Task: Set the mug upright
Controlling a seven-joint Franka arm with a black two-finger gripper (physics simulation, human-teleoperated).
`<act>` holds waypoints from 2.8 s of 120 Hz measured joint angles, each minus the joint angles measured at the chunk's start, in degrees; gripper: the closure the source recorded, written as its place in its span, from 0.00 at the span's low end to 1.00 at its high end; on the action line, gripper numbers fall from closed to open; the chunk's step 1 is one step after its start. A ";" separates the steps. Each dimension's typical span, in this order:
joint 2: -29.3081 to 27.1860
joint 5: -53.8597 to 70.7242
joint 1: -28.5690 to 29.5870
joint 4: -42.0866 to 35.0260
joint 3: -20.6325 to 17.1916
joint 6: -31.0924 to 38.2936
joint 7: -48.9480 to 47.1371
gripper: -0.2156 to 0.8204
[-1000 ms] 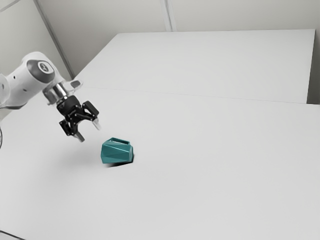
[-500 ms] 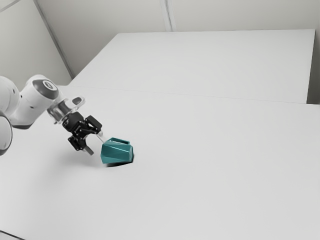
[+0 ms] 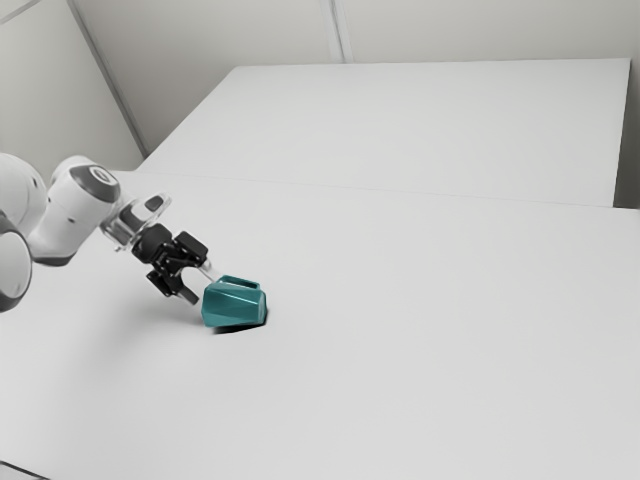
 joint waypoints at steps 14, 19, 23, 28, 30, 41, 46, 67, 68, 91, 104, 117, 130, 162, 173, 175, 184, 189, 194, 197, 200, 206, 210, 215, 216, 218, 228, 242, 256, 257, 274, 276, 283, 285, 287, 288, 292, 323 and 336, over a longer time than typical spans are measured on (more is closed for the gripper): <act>0.43 -0.65 0.00 -0.01 -0.15 0.49 1.69 0.21; 0.50 -0.79 0.00 -0.21 -0.25 0.60 2.22 0.21; 0.53 -1.00 0.00 -1.15 -0.30 0.66 2.62 0.21; 0.55 -1.36 0.00 -2.35 -0.33 0.72 3.09 0.21; 0.54 -1.48 0.00 -2.64 -0.34 0.72 3.28 0.21; 0.49 -2.61 0.00 -3.53 -0.36 0.58 4.66 0.21; 0.47 -3.37 0.00 -3.72 -0.36 0.51 5.38 0.21; 0.39 -6.30 -0.03 -3.87 -0.64 0.33 8.15 0.21; 0.39 -6.41 -0.04 -3.87 -0.66 0.32 8.26 0.21; 0.54 -8.43 -0.11 -3.82 -1.64 0.38 10.48 0.21; 0.50 -9.04 -0.22 -3.57 -2.75 0.61 11.68 0.35; 0.42 -9.29 -0.30 -3.44 -3.01 0.72 12.68 0.62; 0.20 -9.38 -0.43 -3.12 -3.07 0.75 13.53 0.78; -0.48 -9.37 -0.62 -0.80 -4.54 0.75 14.99 0.93; -0.49 -9.37 -0.61 -0.73 -4.94 0.76 15.33 0.94; -0.49 -9.37 -0.62 -0.72 -5.01 0.77 15.39 0.95; -0.48 -9.36 -0.61 -0.61 -5.34 0.81 15.62 0.95; -0.49 -9.33 -0.59 -0.33 -5.68 0.81 15.72 0.95; -0.56 -9.29 -0.61 -0.18 -6.06 0.83 15.81 0.96; -0.74 -9.28 -0.62 -0.08 -6.31 0.85 15.86 0.96; -1.06 -9.26 -0.62 0.01 -6.60 0.86 15.90 0.96; -1.87 -9.22 -0.70 0.10 -6.92 0.89 15.97 0.96; -2.40 -9.19 -0.83 0.13 -7.02 0.92 16.00 0.96; -3.04 -9.13 -1.06 0.15 -7.08 0.95 16.03 0.96; -3.16 -9.11 -1.11 0.15 -7.08 0.96 16.04 0.96; -3.36 -9.09 -1.19 0.15 -7.10 0.97 16.05 0.96; -4.45 -8.94 -1.53 0.13 -7.12 1.04 16.07 0.96; -5.78 -8.00 -2.61 0.15 -7.13 1.48 15.76 0.96; -6.99 -3.75 -4.05 1.45 -7.13 2.41 14.56 0.97; -7.03 -3.39 -4.14 1.55 -7.13 2.46 14.44 0.97; -7.45 2.62 -5.40 3.82 -7.13 3.12 12.01 0.97; -7.47 3.31 -5.49 4.07 -7.13 3.18 11.71 0.97; -7.50 5.43 -6.04 4.89 -7.13 3.35 10.72 0.97; -7.52 5.93 -6.20 5.06 -7.13 3.39 10.46 0.97; -7.52 6.38 -6.36 5.18 -7.13 3.42 10.19 0.97; -7.52 6.60 -6.43 5.23 -7.13 3.44 10.06 0.97; -7.52 7.66 -6.68 5.58 -7.13 3.50 9.53 0.97; -7.21 15.96 -9.00 8.54 -7.13 4.70 5.97 0.97; -7.13 20.15 -10.03 9.17 -7.12 5.07 4.42 0.97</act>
